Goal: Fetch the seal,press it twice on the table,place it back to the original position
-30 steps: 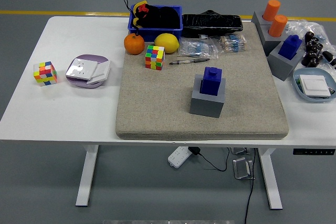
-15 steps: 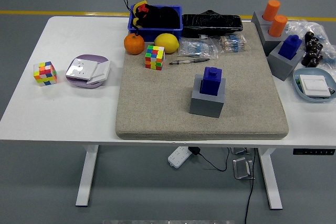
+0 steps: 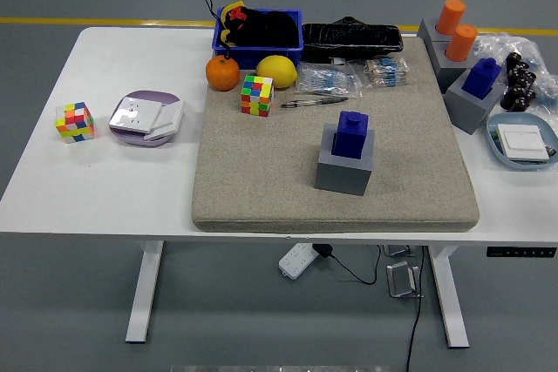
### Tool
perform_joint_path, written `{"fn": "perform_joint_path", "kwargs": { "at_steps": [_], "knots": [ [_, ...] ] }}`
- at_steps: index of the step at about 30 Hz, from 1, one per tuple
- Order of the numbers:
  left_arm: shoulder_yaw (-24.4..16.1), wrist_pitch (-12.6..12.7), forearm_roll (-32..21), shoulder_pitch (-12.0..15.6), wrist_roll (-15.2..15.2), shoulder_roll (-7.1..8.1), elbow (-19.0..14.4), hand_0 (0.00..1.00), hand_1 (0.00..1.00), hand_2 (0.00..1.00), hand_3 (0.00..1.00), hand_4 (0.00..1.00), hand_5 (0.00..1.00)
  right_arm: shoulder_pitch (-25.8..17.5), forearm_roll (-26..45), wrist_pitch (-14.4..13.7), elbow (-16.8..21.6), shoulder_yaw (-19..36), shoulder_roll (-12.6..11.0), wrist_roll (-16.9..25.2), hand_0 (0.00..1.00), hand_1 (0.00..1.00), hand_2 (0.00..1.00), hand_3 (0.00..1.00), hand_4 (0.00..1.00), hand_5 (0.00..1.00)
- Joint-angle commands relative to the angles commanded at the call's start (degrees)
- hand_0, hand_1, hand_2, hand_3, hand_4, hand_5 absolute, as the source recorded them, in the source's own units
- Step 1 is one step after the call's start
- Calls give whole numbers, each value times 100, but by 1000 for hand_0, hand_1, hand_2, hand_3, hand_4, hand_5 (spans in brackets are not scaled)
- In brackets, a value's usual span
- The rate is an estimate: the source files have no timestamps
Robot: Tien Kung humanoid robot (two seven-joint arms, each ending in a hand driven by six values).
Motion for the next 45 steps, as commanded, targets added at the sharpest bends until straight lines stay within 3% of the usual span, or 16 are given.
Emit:
{"fn": "perform_joint_path", "kwargs": {
  "at_steps": [14, 45],
  "knots": [
    [87, 9, 12, -37, -2, 52, -15, 816, 815, 788, 837, 802, 415, -236, 45, 63, 260, 239, -28, -101, 897, 835, 816, 809, 998, 525],
    [111, 60, 13, -71, 11, 48, -12, 813, 815, 787, 837, 797, 413, -216, 73, 60, 296, 141, -73, -133, 887, 815, 793, 790, 974, 467]
  ]
}}
